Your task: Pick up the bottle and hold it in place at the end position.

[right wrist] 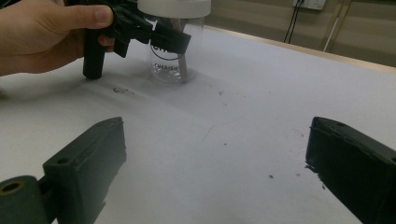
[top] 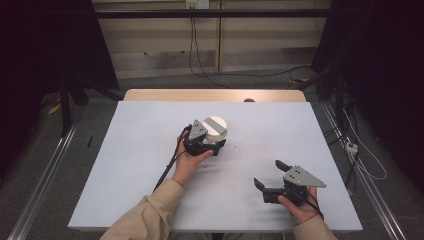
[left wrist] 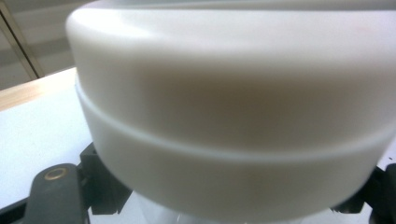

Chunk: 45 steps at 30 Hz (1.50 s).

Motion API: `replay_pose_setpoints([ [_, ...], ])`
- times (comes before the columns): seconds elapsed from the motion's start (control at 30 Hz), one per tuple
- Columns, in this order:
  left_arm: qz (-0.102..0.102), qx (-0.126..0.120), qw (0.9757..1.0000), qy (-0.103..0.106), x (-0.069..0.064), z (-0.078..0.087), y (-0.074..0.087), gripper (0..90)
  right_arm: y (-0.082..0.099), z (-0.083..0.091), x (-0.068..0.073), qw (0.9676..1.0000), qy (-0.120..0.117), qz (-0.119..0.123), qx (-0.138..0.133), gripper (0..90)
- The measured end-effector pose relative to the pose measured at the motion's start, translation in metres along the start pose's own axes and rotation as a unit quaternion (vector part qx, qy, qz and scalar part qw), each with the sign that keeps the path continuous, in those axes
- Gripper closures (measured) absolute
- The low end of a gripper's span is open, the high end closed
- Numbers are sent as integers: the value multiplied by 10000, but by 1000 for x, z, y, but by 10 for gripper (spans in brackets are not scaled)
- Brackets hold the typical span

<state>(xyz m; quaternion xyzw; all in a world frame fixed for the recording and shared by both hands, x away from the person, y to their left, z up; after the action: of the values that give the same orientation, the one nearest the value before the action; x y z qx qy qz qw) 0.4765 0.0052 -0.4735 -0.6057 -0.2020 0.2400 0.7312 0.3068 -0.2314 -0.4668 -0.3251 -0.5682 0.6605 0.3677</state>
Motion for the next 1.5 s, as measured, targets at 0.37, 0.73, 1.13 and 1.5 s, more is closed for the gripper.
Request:
replay_pose_setpoints([
  [0.37, 29, 64, 10000, -25, 0, 3, 0, 185, -6, -15, 7, 9998, -177, -97, 0, 39],
  [0.73, 38, 68, 10000, -42, 0, 3, 0, 185, -17, -34, 5, 9993, -264, -273, -37, 50],
  [1.13, 35, 65, 10000, -45, 0, 3, 0, 185, -28, -54, 11, 9985, -421, -337, 36, 83],
  [1.5, 31, 77, 10000, -51, -1, 3, 1, 185, -37, -73, 14, 9980, -483, -397, 24, 88],
])
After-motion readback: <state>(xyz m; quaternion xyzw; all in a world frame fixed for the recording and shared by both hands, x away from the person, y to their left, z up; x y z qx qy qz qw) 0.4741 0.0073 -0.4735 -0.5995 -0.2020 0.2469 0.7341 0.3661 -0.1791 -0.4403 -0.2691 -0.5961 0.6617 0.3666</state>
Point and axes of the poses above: each handheld gripper's, and its own axes: z roughly backward along the jaws, y roughly out of its underside, x roughly to its left, the point moved 4 cm from there along -z, roughly forward along the jaws, and after that the axes turned 11 degrees about -x, right-handed, at the moved point
